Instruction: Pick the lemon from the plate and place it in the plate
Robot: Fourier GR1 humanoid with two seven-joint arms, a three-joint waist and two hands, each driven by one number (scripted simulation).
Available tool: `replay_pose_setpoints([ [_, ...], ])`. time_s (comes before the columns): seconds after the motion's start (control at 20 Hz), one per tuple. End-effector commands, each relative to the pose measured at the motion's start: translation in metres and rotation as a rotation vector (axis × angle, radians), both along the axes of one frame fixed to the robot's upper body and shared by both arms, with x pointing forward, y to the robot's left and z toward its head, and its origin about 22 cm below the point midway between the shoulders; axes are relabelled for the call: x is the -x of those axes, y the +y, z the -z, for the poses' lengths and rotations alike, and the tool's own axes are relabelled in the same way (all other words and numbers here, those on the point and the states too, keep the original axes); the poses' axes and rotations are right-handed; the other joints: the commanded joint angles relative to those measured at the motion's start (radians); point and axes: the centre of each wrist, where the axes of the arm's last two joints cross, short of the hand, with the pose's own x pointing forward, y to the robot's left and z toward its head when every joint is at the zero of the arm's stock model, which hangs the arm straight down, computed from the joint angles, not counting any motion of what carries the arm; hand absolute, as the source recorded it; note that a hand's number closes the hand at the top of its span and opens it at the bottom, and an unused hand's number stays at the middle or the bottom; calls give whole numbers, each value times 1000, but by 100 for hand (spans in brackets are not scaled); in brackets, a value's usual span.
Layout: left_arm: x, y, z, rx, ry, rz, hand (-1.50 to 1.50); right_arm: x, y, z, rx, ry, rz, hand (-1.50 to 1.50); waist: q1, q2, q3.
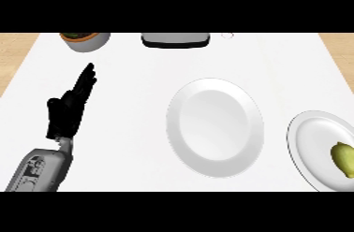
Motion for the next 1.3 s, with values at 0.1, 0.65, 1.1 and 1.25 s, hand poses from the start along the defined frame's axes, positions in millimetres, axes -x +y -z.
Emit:
replay_pose_setpoints([
  [0.1, 3, 0, 5, 9, -1, -2, 0, -21, -8, -5, 0, 47, -10, -150, 0, 0, 0],
  [0.65, 9, -26, -7, 18, 1, -16, 0, -81, -5, 22, 6, 213, -14, -150, 5, -1, 1],
  [1.1, -12, -13, -10, 10, 2, 7, 0, -109, -21, 37, -2, 262, -10, -150, 1, 0, 1],
  [1.25, -16, 4, 1, -1, -2, 12, 0, -117, -11, 58, -12, 279, -12, -150, 2, 0, 1],
])
